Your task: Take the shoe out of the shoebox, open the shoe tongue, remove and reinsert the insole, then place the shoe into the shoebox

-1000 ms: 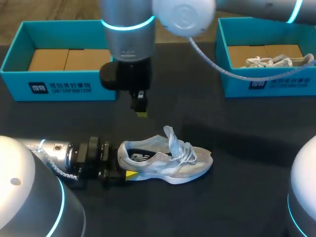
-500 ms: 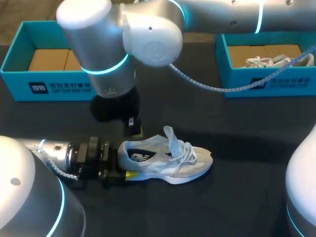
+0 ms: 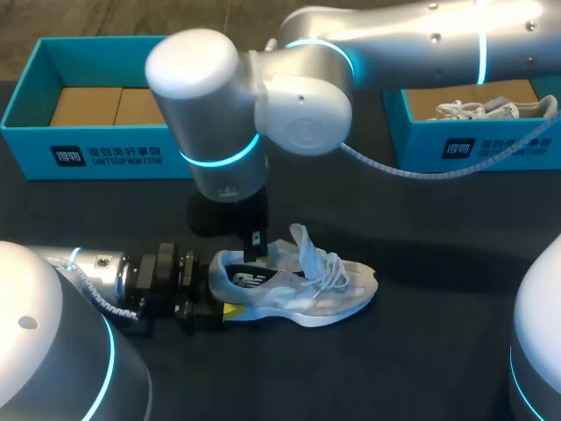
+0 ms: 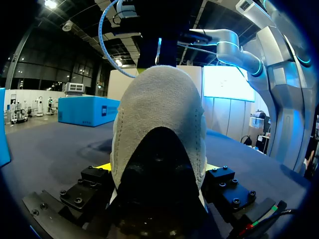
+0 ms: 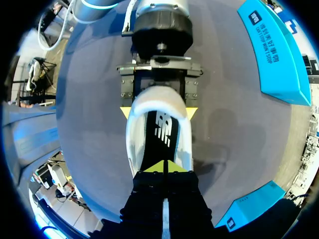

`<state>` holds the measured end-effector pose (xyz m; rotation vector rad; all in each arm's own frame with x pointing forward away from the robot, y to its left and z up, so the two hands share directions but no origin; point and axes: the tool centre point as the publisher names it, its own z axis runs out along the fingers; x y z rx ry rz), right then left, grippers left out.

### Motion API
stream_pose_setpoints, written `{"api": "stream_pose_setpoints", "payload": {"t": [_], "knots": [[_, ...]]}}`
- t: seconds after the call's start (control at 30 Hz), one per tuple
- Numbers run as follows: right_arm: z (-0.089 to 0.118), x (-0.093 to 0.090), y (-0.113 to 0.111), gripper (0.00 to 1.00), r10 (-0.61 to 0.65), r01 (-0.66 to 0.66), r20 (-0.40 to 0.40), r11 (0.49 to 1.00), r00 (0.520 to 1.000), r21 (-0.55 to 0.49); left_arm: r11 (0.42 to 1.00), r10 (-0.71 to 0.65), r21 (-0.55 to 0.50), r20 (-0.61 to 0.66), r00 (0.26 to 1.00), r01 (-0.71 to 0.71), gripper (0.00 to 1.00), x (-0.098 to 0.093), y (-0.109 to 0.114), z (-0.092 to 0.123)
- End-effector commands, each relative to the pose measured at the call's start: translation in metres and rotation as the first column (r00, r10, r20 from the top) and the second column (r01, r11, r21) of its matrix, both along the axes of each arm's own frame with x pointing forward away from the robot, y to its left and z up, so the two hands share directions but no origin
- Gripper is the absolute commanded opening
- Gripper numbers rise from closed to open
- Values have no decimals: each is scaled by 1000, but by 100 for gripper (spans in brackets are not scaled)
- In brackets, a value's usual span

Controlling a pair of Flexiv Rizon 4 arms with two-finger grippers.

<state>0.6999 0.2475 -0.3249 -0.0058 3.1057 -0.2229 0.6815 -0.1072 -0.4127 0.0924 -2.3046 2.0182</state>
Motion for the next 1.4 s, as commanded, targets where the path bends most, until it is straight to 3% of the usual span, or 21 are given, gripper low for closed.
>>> {"api": "stream_pose_setpoints", "payload": {"t": [0.03,0.47,0.8,1.07,1.4], "knots": [[-20,4,-4,0,15,-14,-6,999,1000,30,1000,2,0,1,1000,-2,0,-1,1,0],[-61,20,-9,0,57,-56,-34,998,998,42,1000,2,0,1,1000,-2,0,-1,1,0],[-73,12,-26,0,9,-8,-34,999,999,35,1000,2,0,1,1000,-2,0,-1,1,0],[-70,8,-40,0,-13,12,20,999,1000,53,1000,2,0,1,1000,-2,0,-1,1,0],[-71,8,-54,0,-35,33,28,996,999,85,1000,2,0,1,1000,-2,0,-1,1,0]]}}
